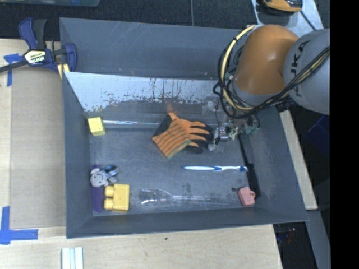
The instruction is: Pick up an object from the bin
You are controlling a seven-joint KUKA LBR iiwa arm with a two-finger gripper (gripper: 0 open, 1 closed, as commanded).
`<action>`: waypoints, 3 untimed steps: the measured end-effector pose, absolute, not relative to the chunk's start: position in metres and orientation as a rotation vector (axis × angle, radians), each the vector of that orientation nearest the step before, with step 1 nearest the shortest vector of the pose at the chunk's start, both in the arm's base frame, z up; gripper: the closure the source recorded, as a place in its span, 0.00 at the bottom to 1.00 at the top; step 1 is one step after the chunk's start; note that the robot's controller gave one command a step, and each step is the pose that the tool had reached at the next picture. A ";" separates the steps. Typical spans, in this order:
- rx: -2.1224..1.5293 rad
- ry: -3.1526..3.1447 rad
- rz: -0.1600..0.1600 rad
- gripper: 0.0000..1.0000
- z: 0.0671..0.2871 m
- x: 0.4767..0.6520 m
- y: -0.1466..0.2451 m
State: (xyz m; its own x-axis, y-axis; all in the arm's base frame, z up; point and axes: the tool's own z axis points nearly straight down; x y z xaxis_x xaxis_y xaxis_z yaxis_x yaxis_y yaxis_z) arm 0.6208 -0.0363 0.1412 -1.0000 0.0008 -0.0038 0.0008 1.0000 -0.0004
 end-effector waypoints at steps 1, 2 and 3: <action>-0.184 3.129 -0.002 0.00 0.084 0.628 -0.012; -0.127 3.129 -0.002 0.00 0.134 0.626 0.006; -0.199 3.131 -0.003 0.00 0.087 0.627 -0.004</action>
Offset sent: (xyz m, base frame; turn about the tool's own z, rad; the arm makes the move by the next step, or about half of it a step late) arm 0.0046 0.0457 -0.0013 -0.0773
